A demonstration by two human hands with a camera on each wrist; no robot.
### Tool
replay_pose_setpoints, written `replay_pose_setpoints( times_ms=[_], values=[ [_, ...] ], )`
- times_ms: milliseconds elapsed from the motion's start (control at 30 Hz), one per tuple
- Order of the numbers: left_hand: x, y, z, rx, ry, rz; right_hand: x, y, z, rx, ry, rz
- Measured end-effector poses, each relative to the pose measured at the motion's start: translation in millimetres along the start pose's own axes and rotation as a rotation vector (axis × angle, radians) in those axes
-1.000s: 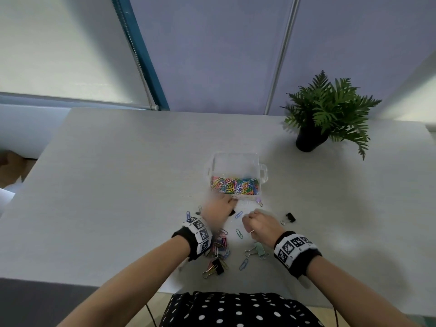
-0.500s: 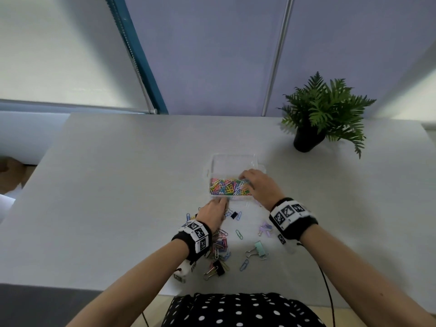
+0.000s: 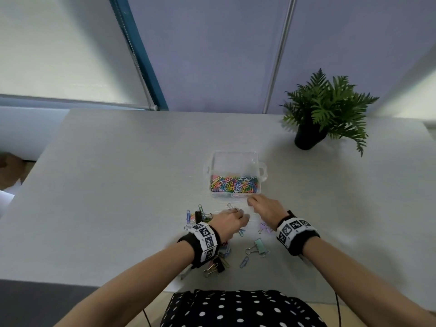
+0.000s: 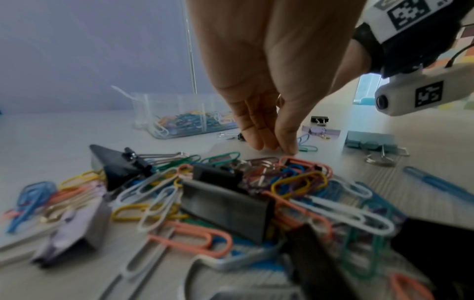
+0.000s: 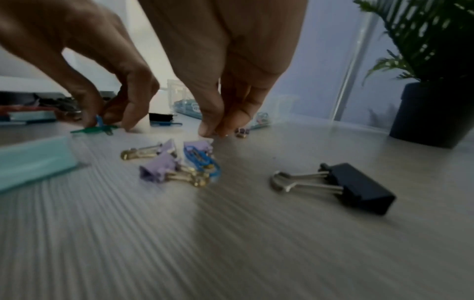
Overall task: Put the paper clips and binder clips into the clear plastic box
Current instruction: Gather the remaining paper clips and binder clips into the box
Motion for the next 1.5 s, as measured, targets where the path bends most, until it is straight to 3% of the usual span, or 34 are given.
replay_pose_setpoints(
  times_ms=[200, 433, 600, 767, 900, 1000, 1100, 1167, 1233, 1367, 1433, 1500],
  values=[
    [1.0, -2.6, -1.5, -0.041, 0.022, 0.012, 0.4, 9.6, -1.8, -0.166, 0.031, -0.051],
    [7.8, 1.8, -4.8, -0.055, 0.036, 0.005, -14.5, -16.3, 0.4, -0.297, 0.146, 0.056],
    [13.5, -31.5, 13.0, 0.295, -0.022, 0.156, -20.9, -18.2, -10.3, -0.161, 0.103, 0.061],
    [-1.4, -72.6, 53.8, 0.558, 0.054, 0.317, -17.3, -18.0, -7.6, -0.199, 0.046, 0.013],
    [-30.3, -97.6, 79.1, 0.531, 0.126, 0.398, -17.0, -4.3, 35.4, -0.529, 0.335, -0.094],
    [-48.4, -98.4, 84.8, 0.428, 0.091, 0.415, -23.6, 11.8, 69.7, -0.542, 0.529, -0.15],
    [-48.9, -85.7, 84.0, 0.329, 0.05, 0.386, -27.7, 13.8, 75.5, -0.431, 0.431, -0.17],
    [-35.9, -75.7, 85.5, 0.306, 0.094, 0.334, -17.9, 2.3, 71.2, -0.317, 0.365, -0.115],
    [-13.1, -63.3, 80.3, 0.31, 0.119, 0.218, 1.0, -23.0, 51.4, -0.282, 0.278, 0.041],
    [44.3, -34.3, 42.2, 0.196, 0.021, -0.098, 50.4, -68.5, -21.2, -0.068, 0.028, 0.359],
    [71.3, -16.6, 24.8, 0.112, 0.04, -0.28, 62.1, -66.0, -43.8, 0.035, 0.037, 0.342],
    [87.0, -5.1, 3.6, 0.032, 0.054, -0.377, 63.9, -60.5, -44.7, 0.075, 0.115, 0.294]
  ],
)
Point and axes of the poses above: each hand's wrist, its own x-axis away from the middle knuckle, its own z-axis out of the back of the hand, y = z × x, the point moved 7 cm from there along -x, towards the middle knuckle, and after that the axes turned 13 degrees about z, right-handed, at the moved point
